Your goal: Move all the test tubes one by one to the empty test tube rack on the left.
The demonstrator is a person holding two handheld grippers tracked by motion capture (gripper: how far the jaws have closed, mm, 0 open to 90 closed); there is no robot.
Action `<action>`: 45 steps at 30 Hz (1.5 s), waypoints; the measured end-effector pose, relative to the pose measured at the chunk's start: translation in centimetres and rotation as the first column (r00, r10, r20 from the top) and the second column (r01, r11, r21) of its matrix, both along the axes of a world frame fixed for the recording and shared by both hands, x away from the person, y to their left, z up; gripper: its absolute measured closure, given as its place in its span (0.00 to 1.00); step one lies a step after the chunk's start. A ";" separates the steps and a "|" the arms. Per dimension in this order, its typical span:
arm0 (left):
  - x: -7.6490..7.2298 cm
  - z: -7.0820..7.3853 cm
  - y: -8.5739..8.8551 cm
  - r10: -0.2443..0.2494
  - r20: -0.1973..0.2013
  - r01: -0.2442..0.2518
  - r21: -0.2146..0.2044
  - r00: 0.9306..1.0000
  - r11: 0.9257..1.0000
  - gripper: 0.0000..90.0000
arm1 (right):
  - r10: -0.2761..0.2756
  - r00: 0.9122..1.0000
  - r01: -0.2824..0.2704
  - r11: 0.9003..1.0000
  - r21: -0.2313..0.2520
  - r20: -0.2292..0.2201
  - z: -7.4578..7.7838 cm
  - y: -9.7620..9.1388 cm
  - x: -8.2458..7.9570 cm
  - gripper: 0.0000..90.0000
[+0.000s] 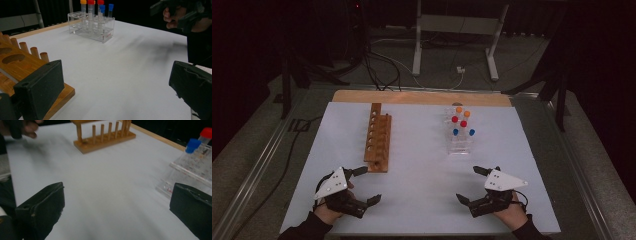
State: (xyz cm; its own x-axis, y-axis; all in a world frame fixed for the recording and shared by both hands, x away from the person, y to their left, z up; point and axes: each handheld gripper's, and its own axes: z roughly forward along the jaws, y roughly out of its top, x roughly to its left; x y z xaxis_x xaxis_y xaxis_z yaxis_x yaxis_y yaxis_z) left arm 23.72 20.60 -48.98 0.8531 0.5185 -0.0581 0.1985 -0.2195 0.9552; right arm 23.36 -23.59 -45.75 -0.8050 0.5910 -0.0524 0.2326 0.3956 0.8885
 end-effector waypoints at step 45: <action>-0.1 0.0 0.1 -0.003 -0.002 0.003 -0.005 1.000 1.000 0.01 | -0.138 0.984 0.126 0.986 0.109 0.109 5.0 -0.8 6.1 0.00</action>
